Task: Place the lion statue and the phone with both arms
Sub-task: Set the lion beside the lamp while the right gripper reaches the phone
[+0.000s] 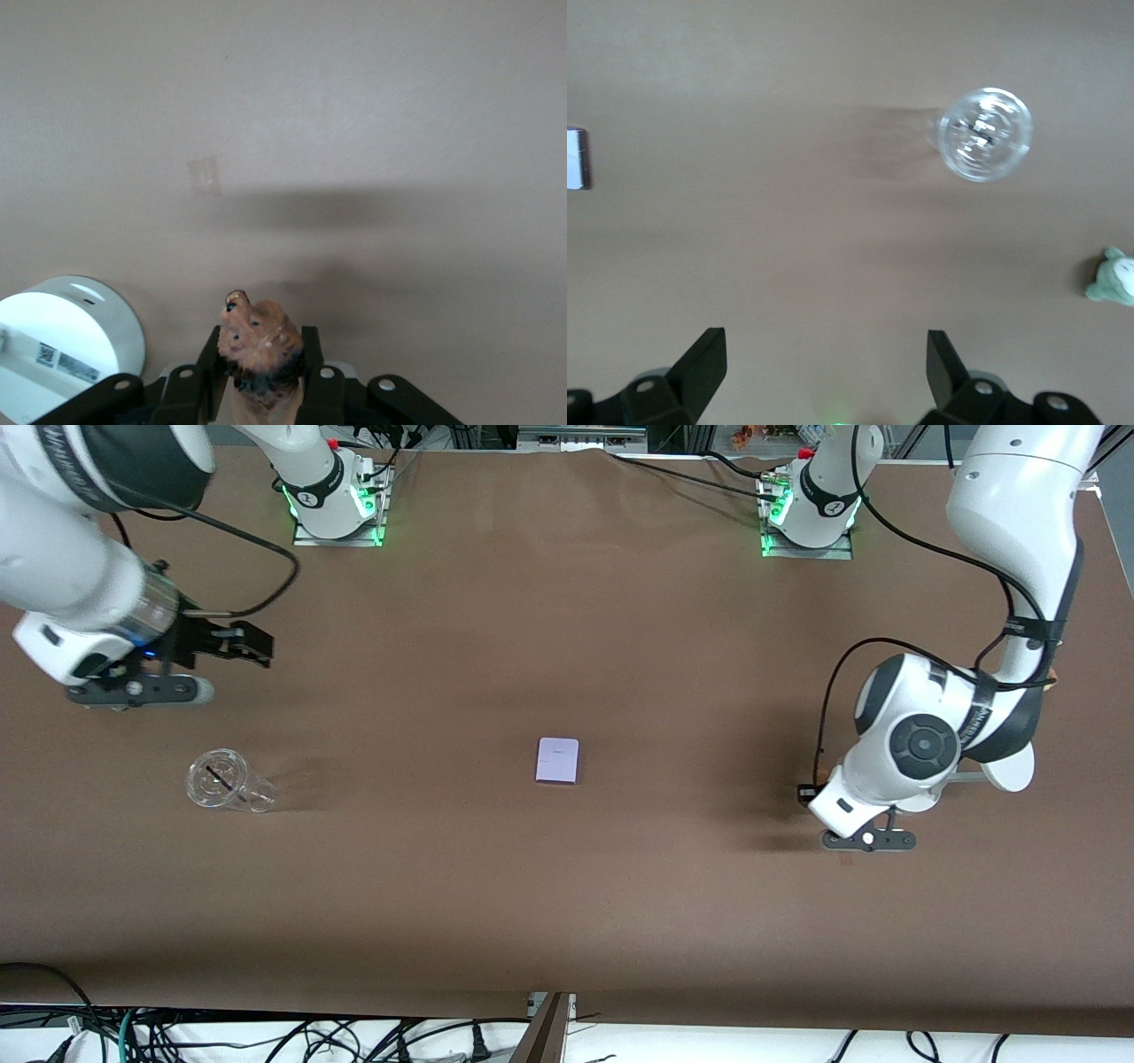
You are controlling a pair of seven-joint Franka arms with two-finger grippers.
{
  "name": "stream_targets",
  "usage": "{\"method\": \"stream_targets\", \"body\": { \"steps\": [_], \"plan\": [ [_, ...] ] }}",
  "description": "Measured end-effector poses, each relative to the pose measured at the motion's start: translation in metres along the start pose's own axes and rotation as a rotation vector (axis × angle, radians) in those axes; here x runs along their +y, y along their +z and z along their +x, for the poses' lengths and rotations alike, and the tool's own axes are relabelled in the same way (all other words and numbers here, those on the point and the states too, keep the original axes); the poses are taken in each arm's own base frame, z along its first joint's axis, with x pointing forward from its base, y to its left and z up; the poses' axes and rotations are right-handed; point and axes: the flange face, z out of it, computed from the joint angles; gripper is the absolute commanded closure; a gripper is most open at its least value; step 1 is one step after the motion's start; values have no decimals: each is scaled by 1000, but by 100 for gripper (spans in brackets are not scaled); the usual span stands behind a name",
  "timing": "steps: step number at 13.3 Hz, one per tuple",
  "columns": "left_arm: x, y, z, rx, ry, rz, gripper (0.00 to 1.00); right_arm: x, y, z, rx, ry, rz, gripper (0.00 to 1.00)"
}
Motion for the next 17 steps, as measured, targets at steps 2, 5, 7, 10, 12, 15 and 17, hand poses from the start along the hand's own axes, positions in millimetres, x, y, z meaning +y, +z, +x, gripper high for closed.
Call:
{"method": "stream_targets", "body": {
  "steps": [2,5,7,10,12,15,17],
  "plan": [
    [-12,14,-3,-3,25,-9,99,-29,13,9,18,41,-2,0],
    [-52,54,-13,63,80,-57,92,-87,49,29,52,84,4,0],
    [-62,71,-23,67,80,-72,78,-121,82,45,73,126,25,0],
    [-47,69,-25,68,83,-89,77,-168,124,66,82,169,43,0],
    [-32,64,-25,69,66,-115,1,-210,147,77,98,201,53,0],
    [-32,64,-25,69,56,-120,0,-253,186,90,142,214,82,0],
    [-34,63,-24,71,49,-119,0,-263,207,98,159,213,107,0]
  ]
}}
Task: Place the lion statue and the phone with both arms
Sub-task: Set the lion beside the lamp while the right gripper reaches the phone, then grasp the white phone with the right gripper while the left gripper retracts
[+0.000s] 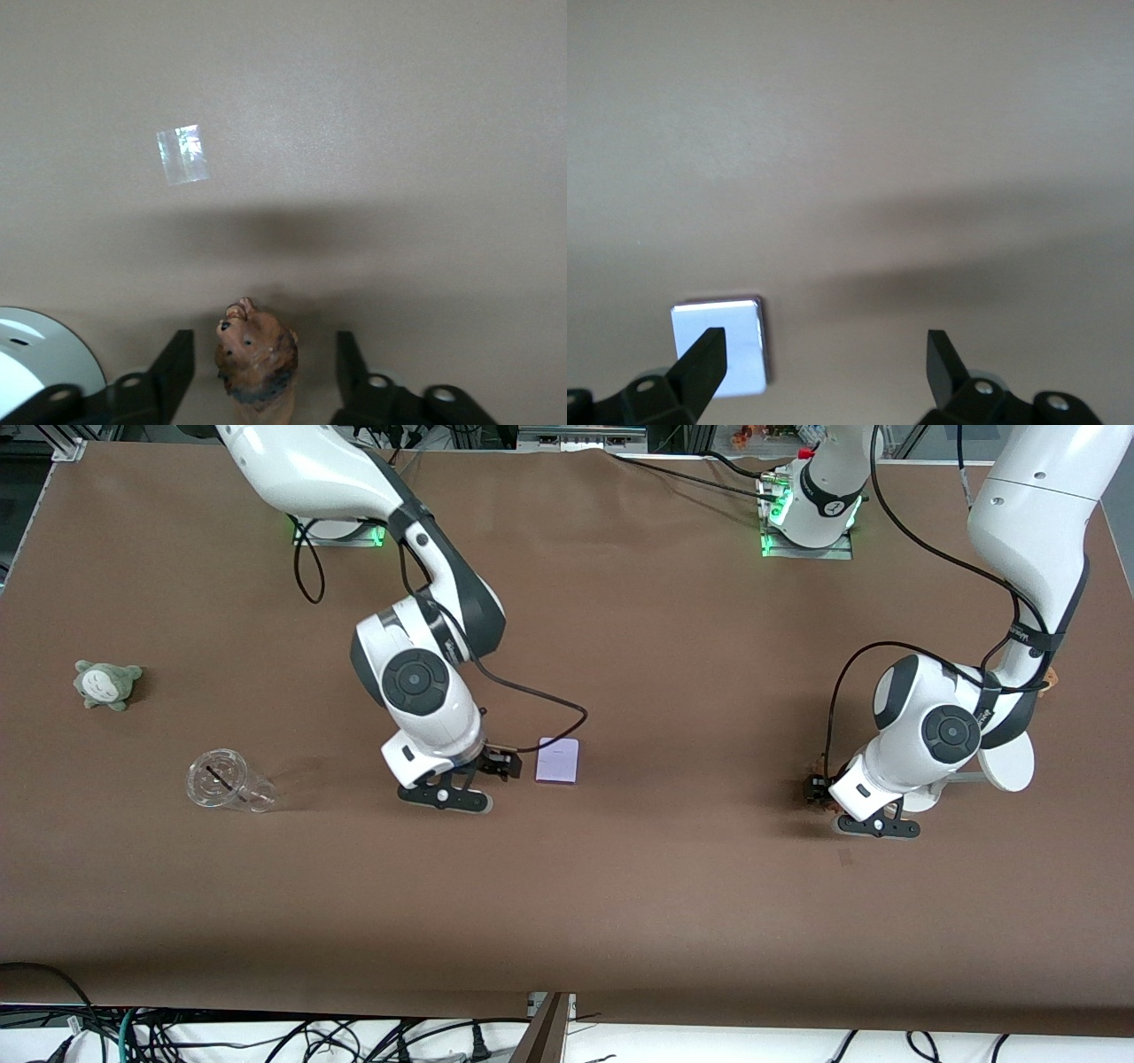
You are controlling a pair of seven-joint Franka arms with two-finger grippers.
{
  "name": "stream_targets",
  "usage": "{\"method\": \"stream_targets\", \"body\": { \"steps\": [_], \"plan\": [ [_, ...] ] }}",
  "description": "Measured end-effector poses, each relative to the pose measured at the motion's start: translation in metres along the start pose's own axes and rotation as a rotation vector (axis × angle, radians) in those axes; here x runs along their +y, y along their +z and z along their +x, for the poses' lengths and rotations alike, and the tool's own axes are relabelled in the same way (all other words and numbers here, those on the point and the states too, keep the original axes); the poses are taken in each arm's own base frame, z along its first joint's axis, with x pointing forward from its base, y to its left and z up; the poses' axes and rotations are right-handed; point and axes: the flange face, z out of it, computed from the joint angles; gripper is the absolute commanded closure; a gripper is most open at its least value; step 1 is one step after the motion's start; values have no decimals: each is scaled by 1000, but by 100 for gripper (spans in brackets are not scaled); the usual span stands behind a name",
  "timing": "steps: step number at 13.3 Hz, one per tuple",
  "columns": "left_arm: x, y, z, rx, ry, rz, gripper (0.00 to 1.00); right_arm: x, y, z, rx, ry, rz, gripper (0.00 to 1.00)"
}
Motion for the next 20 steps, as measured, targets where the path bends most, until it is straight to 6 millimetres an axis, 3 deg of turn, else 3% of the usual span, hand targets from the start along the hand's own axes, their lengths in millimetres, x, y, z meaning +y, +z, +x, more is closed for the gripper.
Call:
{"method": "stream_targets", "body": {
  "steps": [2,4,7,11,14,20],
  "plan": [
    [0,-10,4,17,-4,3,0,-11,14,-2,11,-6,36,0],
    [1,-36,10,20,-1,22,0,-27,28,-11,18,-34,66,0],
    [10,-111,20,-28,3,74,0,-51,58,-32,21,-122,78,0],
    [18,-215,26,-110,-12,115,0,-63,94,-48,6,-190,69,0],
    [24,-268,20,-164,-12,84,0,-74,107,-59,13,-209,77,0],
    [-6,-343,-2,-151,44,3,0,-81,134,-72,9,-226,77,0]
  ]
}}
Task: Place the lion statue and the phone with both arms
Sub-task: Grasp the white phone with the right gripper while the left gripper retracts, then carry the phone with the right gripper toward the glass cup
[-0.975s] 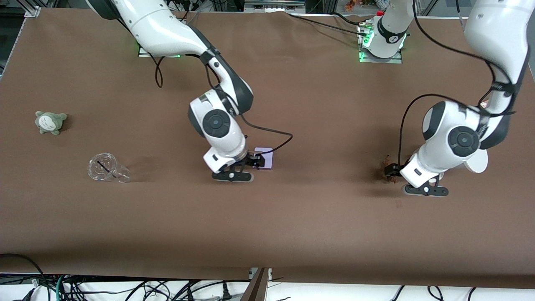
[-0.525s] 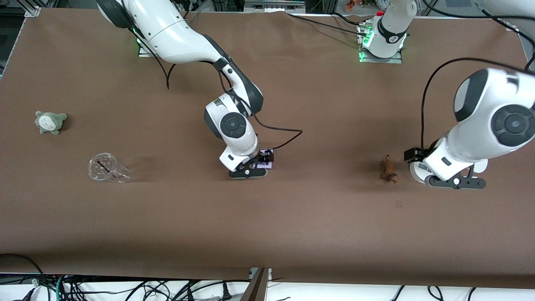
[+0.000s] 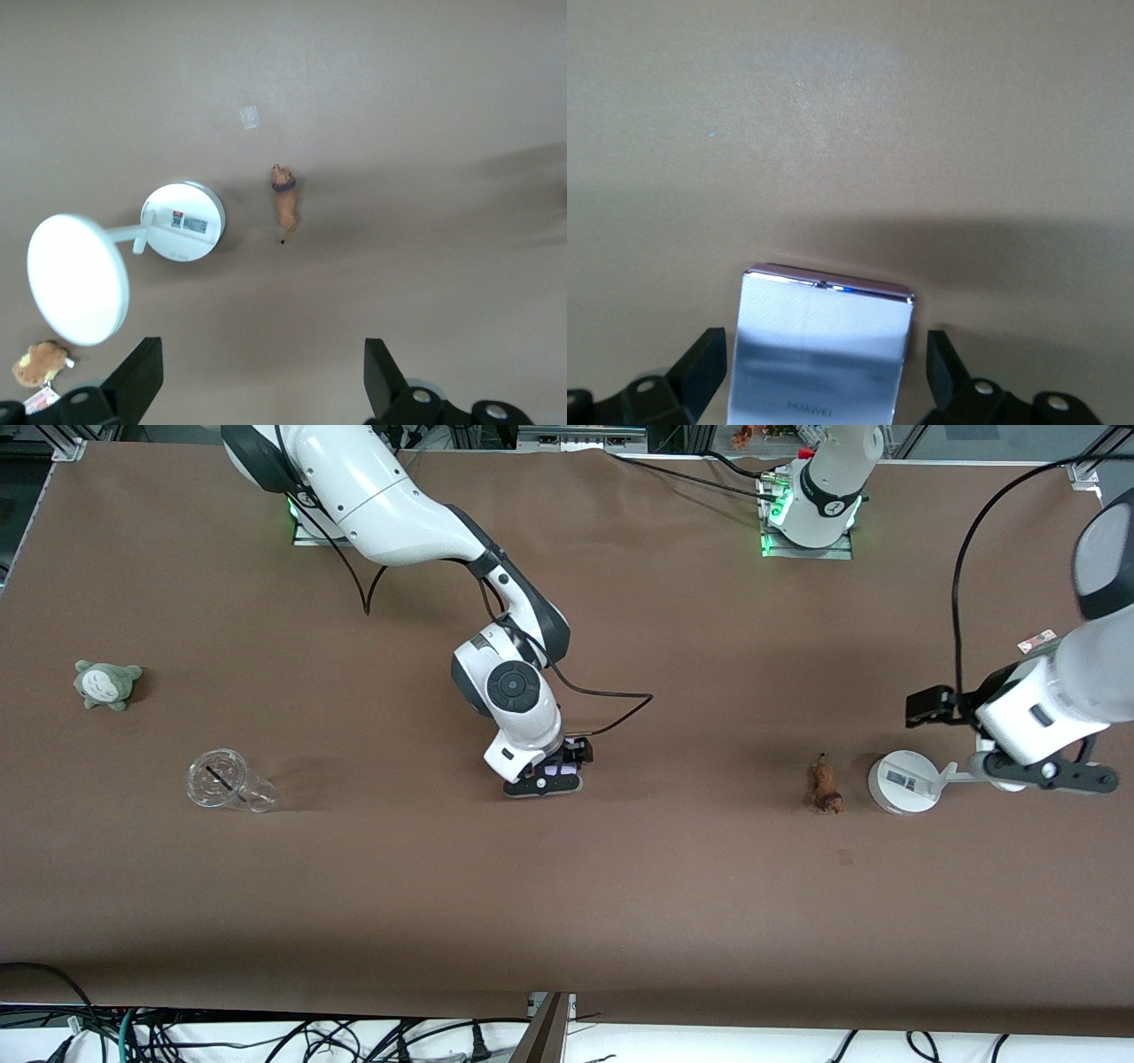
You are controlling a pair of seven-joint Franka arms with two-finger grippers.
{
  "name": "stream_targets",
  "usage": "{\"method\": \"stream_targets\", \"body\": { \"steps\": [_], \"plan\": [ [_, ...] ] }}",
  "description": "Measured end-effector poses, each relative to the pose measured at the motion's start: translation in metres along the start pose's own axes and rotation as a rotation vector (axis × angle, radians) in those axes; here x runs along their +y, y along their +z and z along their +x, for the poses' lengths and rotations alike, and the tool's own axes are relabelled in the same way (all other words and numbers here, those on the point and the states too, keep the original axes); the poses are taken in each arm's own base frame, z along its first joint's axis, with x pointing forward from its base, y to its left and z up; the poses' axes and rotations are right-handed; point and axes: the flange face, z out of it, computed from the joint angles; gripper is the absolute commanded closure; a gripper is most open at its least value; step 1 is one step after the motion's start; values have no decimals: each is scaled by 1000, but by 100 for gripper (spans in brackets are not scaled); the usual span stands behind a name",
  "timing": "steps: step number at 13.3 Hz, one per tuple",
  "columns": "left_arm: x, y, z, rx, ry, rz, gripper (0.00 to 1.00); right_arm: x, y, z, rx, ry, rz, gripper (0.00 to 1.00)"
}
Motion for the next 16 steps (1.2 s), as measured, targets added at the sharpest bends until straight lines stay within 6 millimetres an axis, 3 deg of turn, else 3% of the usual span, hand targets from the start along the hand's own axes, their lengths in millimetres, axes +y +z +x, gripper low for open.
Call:
{"method": "stream_targets", "body": {
  "steps": [2,3,5,8,9,13,16],
  "plan": [
    [-7,-20,-20,27,-44,4,0,0,6,0,9,1,6,0],
    [-8,-28,-30,56,-58,15,0,0,9,0,12,2,8,6],
    [-4,-28,-48,138,-63,38,0,1,9,0,15,14,10,31],
    [-14,-7,-71,153,-85,44,0,0,7,2,17,59,11,61],
    [-18,-3,-72,148,-90,43,0,0,7,2,18,62,12,70],
    [-16,1,-71,148,-88,43,0,0,6,3,21,64,13,81],
    [-14,1,-70,148,-84,44,0,9,-26,23,43,87,17,96]
  ]
}}
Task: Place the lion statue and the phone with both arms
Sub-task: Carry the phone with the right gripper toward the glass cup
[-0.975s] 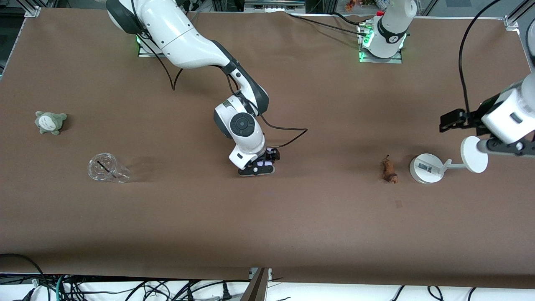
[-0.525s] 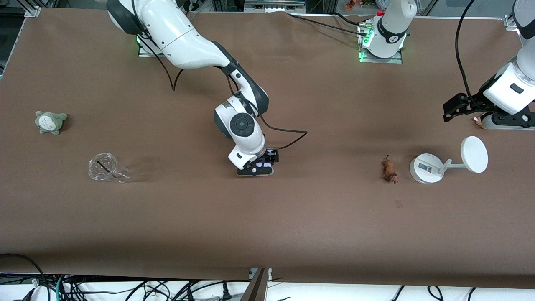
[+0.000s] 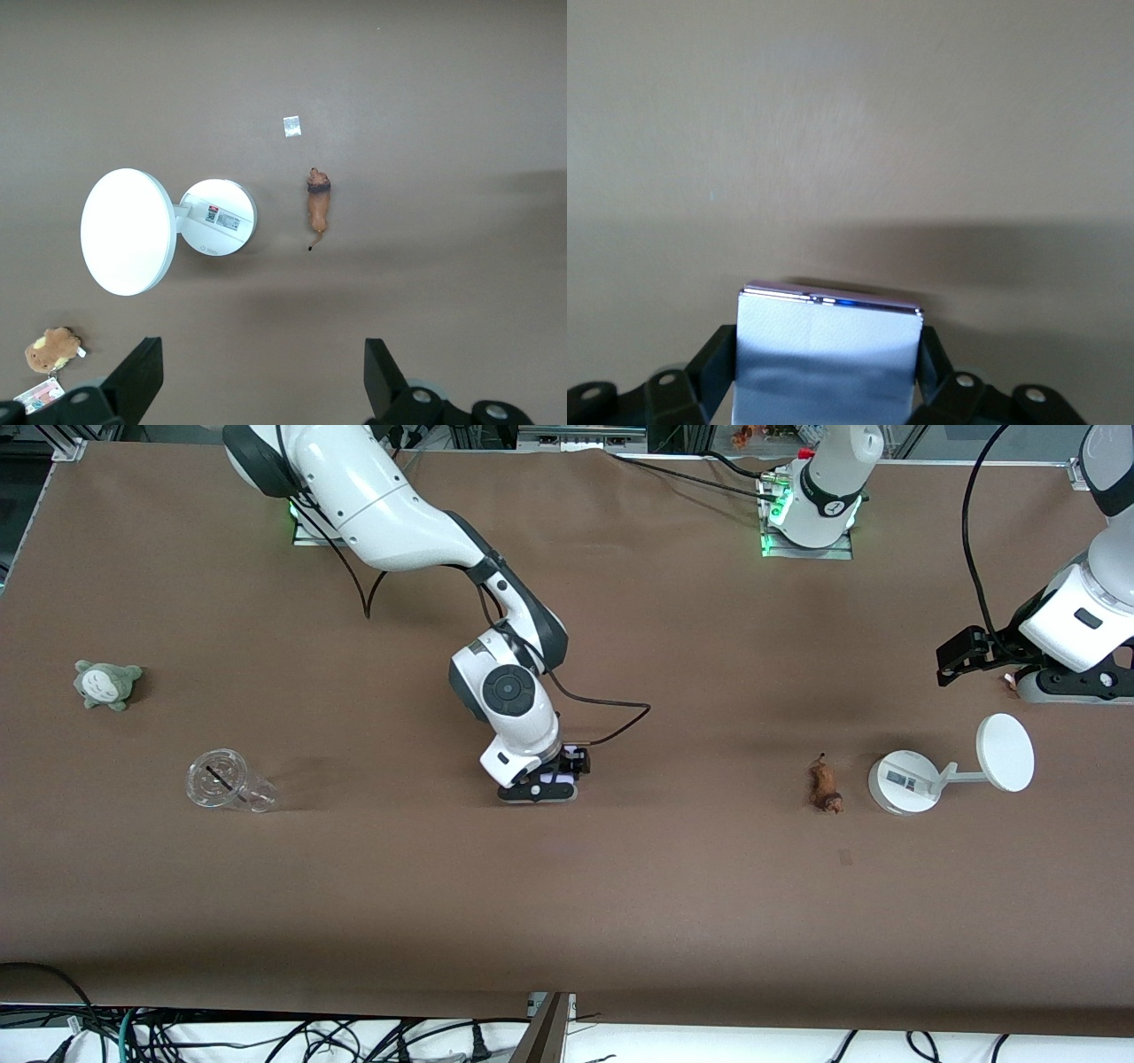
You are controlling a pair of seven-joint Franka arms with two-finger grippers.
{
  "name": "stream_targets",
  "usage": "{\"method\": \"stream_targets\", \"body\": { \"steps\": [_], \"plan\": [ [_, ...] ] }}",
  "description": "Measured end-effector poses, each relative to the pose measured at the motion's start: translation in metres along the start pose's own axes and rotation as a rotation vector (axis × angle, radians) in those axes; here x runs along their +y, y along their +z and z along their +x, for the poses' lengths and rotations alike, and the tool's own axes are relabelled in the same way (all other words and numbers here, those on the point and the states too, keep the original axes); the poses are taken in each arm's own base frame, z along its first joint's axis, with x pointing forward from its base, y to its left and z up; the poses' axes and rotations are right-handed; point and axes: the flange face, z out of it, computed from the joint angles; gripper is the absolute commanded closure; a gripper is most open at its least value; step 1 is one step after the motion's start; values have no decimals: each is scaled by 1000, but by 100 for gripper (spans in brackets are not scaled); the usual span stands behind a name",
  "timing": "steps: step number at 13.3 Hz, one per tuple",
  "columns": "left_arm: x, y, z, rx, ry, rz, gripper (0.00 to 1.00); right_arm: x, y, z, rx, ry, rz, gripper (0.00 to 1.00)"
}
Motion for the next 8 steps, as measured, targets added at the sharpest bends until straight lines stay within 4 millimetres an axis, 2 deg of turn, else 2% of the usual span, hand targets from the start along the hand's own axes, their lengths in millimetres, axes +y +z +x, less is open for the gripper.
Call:
{"method": "stream_targets", "body": {
  "steps": [2,4,6,8],
  "plan": [
    [2,0,0,0,3,0,0,10,-44,15,-23,19,-25,97],
    [3,0,0,1,4,0,0,25,-100,26,-52,35,-67,99],
    [3,0,0,1,4,0,0,52,-151,35,-85,16,-131,100],
    [3,0,0,-1,5,0,0,91,-196,48,-106,-37,-184,100]
  ]
}}
